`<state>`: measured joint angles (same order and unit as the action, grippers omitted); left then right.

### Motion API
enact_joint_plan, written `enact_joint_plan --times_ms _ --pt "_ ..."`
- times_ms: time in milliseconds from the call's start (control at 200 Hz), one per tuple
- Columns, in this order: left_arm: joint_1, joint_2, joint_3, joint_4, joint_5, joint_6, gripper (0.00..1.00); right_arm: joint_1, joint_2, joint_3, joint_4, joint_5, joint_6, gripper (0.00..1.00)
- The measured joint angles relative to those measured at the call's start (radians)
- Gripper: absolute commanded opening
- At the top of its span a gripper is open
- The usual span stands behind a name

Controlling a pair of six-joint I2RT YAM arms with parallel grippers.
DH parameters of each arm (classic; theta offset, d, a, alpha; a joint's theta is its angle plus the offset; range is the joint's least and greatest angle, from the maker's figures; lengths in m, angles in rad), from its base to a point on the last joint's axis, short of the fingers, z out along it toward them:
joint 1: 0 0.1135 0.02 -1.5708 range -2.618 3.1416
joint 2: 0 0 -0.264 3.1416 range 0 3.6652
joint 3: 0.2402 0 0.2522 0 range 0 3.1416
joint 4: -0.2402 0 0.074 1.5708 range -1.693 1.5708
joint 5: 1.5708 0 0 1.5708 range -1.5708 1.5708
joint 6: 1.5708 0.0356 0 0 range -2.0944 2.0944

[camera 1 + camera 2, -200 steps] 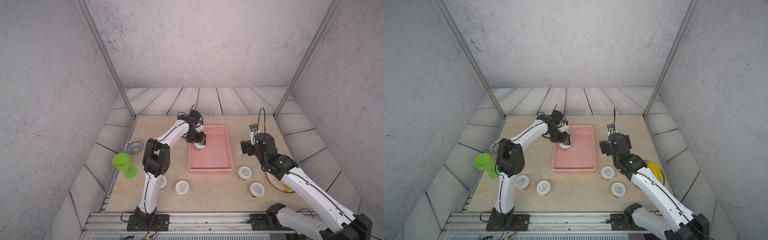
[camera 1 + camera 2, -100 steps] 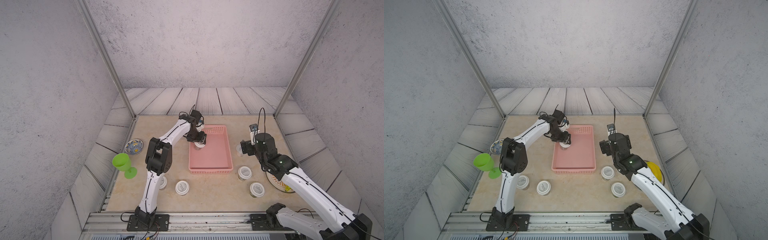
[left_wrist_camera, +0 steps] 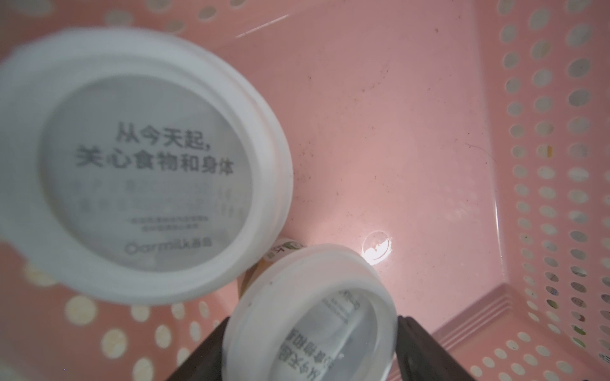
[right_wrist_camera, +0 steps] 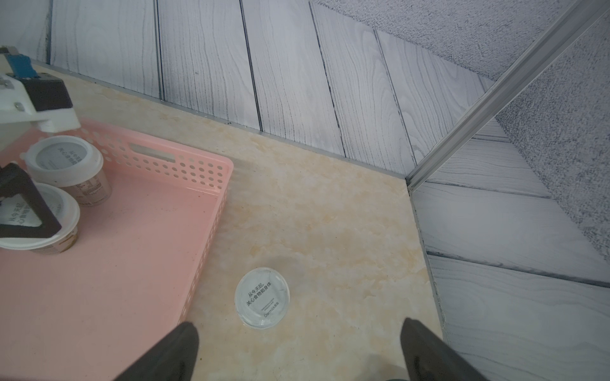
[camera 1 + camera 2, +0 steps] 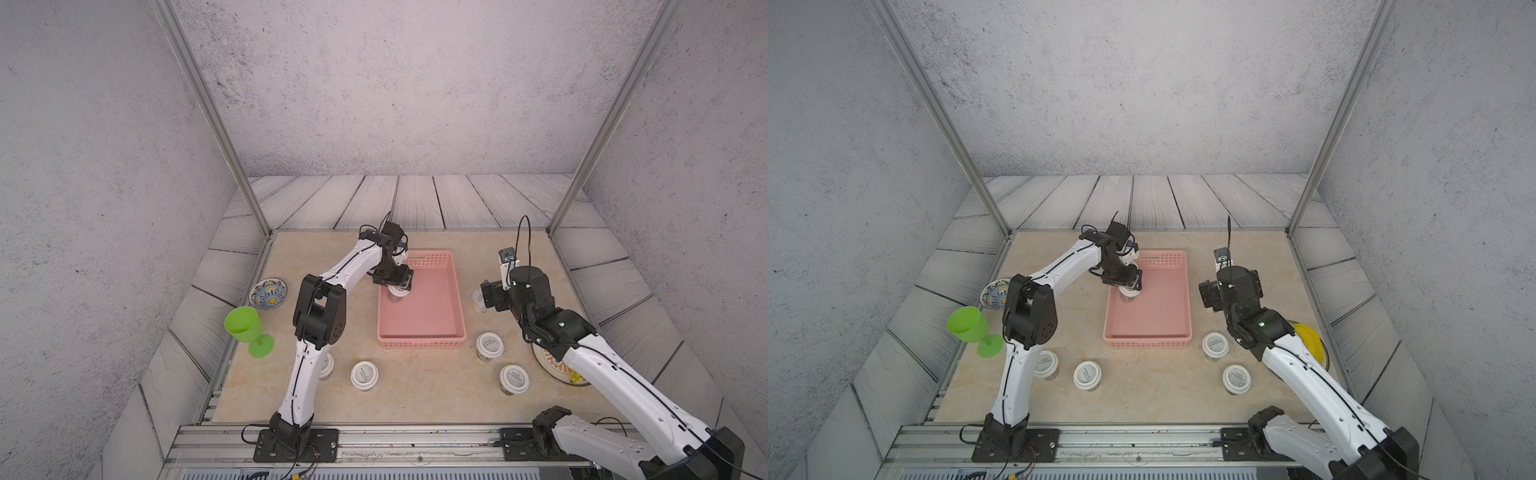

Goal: Put the yogurt in the basket
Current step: Place the yogurt in the basket.

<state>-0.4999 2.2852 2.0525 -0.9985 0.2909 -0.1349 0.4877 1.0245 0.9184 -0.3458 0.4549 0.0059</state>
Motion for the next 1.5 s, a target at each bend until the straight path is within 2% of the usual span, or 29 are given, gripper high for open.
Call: enact_joint_plan --times_ms 420,961,1211,1501 --pt "0.0 -0.023 -0.011 -0.001 -0.037 0.003 0.84 0.0 0.0 0.0 0.0 0.0 0.0 1.0" --pt "0.0 -0.214 -0.064 -0.003 -0.112 0.039 0.92 0.0 0.0 0.0 0.0 -0.001 0.001 1.0" --pt "0.0 -0.335 -0.178 0.014 -0.146 0.052 1.0 0.0 0.0 0.0 -0.01 -0.001 0.018 1.0" --pt "0.0 -0.56 -0.377 0.074 -0.173 0.068 0.98 0.0 0.018 0.053 -0.164 -0.004 0.14 1.0"
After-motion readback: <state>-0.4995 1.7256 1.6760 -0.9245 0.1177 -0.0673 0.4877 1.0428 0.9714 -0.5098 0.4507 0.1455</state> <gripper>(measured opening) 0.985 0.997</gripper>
